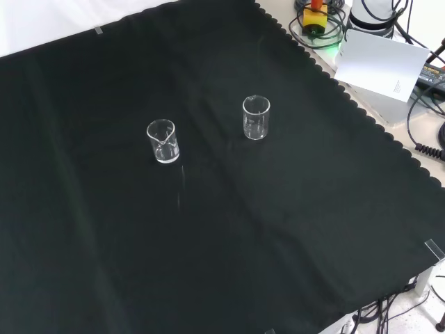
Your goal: Pick up the beaker on the right.
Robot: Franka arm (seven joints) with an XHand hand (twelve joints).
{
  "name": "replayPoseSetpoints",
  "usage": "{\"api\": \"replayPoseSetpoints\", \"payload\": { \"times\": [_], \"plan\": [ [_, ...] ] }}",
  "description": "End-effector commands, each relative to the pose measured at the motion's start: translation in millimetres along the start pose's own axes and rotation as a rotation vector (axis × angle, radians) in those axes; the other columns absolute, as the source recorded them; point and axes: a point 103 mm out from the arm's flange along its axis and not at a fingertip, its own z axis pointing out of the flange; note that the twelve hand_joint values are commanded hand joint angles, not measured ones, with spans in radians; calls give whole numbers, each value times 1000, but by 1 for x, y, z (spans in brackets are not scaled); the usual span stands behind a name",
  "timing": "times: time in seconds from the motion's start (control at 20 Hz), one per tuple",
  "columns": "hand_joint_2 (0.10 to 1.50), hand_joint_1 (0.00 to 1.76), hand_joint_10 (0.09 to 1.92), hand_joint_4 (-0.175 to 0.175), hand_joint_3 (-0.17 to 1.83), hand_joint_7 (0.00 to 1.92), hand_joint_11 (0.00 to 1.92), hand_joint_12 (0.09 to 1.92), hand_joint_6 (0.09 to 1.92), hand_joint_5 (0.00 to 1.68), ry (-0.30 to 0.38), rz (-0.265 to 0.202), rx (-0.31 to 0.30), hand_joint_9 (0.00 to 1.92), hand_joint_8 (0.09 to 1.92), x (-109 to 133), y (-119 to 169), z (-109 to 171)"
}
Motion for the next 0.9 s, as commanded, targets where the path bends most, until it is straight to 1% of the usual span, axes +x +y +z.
{"api": "replayPoseSetpoints", "payload": {
  "times": [0.05, 0.2, 0.35, 0.5, 0.65, 0.8, 0.9],
  "plan": [
    [1150, 531, 689, -40, -33, 197, 221, 1385, 87, 397, 62, 15, 54, 446, 659, -24, 48, 65],
    [1130, 565, 681, -41, -45, 194, 229, 1383, 87, 398, 97, -2, 58, 419, 670, -26, 80, 89],
    [1090, 613, 678, -42, -70, 167, 224, 1378, 87, 394, 125, -44, 57, 395, 670, -19, 111, 114],
    [1061, 653, 685, -42, -91, 152, 223, 1378, 87, 391, 156, -63, 73, 396, 674, -13, 140, 138],
    [1057, 669, 693, -43, -112, 150, 224, 1378, 87, 395, 191, -72, 99, 399, 689, -8, 162, 164],
    [1047, 704, 696, -54, -154, 186, 212, 1379, 87, 412, 220, -71, 136, 382, 727, -8, 180, 190],
    [1040, 721, 693, -56, -170, 160, 200, 1381, 87, 399, 242, -69, 158, 359, 725, -11, 191, 206]
  ]
}}
